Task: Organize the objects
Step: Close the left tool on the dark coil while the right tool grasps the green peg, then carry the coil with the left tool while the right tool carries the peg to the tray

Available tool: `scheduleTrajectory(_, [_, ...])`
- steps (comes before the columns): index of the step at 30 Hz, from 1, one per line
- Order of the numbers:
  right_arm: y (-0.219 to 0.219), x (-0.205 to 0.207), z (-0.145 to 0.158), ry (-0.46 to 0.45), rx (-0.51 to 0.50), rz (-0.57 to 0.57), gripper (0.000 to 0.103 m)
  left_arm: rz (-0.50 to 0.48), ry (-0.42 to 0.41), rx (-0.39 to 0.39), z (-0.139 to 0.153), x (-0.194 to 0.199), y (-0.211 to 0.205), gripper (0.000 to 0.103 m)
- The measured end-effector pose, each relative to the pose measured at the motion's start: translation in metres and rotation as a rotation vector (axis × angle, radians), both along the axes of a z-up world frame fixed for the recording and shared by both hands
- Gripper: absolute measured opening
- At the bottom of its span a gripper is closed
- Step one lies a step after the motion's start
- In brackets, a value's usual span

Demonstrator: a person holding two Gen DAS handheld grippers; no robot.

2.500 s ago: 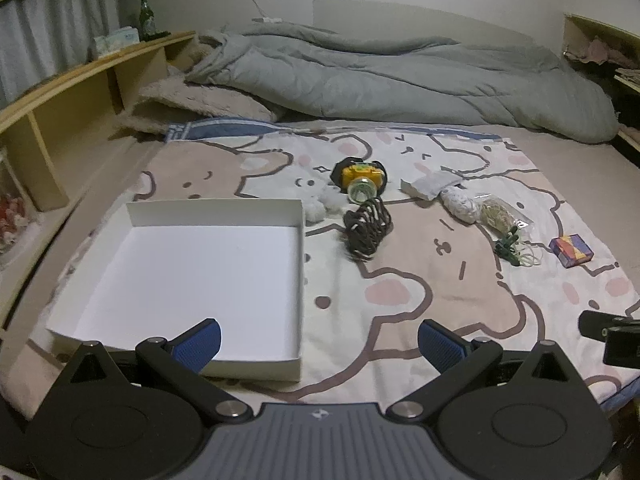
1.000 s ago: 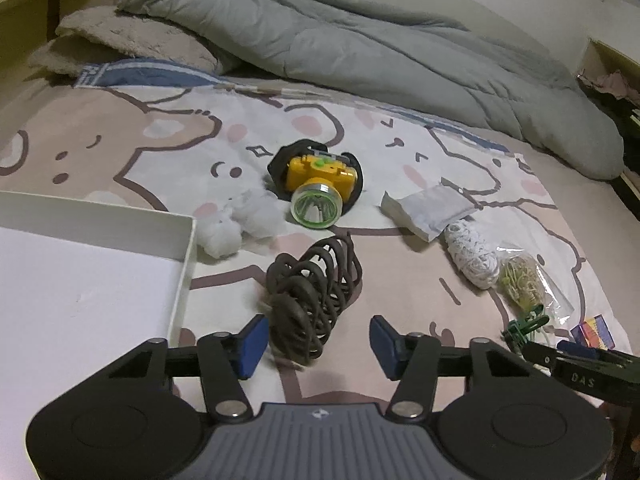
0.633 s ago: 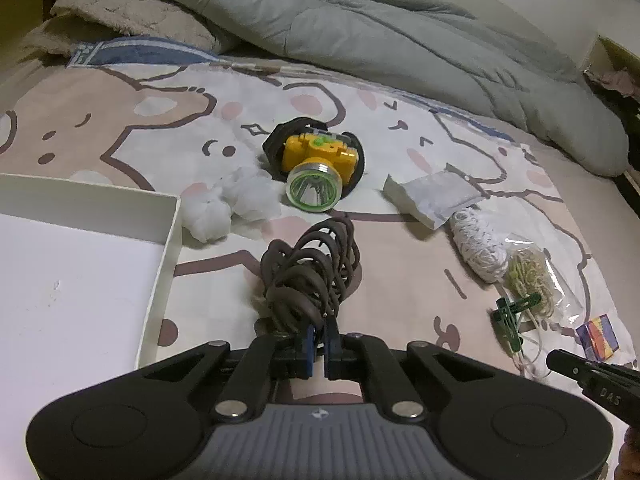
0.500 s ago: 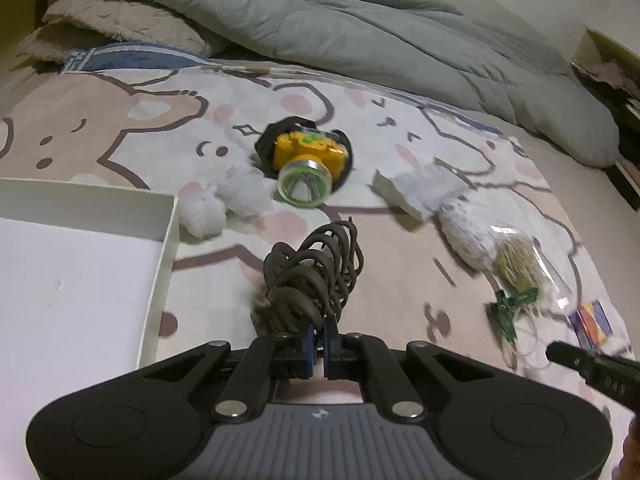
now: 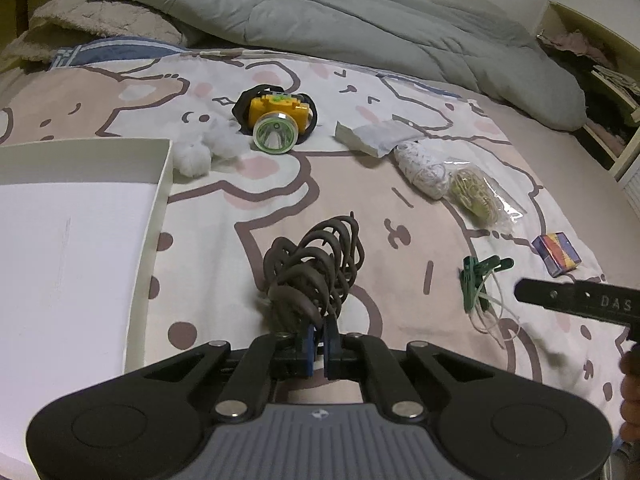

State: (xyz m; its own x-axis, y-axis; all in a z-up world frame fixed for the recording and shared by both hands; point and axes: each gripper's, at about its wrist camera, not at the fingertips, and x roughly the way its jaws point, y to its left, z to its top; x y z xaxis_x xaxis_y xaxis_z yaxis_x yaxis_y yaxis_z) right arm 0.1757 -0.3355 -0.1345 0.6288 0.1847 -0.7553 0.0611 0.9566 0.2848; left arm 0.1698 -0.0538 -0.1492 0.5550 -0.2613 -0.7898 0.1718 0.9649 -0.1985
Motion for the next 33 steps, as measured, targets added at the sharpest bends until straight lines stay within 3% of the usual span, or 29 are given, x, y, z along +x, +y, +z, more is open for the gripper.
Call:
scheduleTrajectory(4, [0.011,0.019,-0.018,0.020,-0.036,0.027,0.057,0.011,0.010,-0.013,0.002,0.001,-0.001,0.004])
scheduleTrajectory(5, [0.015,0.026,-0.026,0.046,-0.046,0.033,0.051,0.013,0.014,-0.017,0.004,0.001,-0.001,0.004])
scheduleTrajectory(8, [0.025,0.035,-0.042,0.089,-0.035,0.079,0.016,0.020,0.017,-0.038,0.012,0.001,0.002,0.004])
scheduleTrajectory(9, [0.029,0.034,-0.039,0.083,-0.046,0.083,0.011,0.020,0.011,-0.047,0.015,0.000,0.004,0.004])
scheduleTrajectory(11, [0.035,0.029,-0.028,0.057,-0.078,0.086,0.010,0.020,-0.008,-0.050,0.023,-0.003,0.007,0.003])
scheduleTrajectory(20, [0.031,-0.008,0.042,-0.094,-0.046,0.035,0.010,0.006,-0.101,-0.098,0.062,-0.022,0.013,0.003])
scheduleTrajectory(27, [0.044,-0.025,0.068,-0.122,-0.064,0.039,0.010,0.014,-0.163,-0.087,0.088,-0.039,0.030,0.003])
scheduleTrajectory(33, [0.076,-0.024,0.079,-0.143,-0.058,0.088,0.010,0.089,-0.193,-0.041,0.105,-0.043,0.071,0.003])
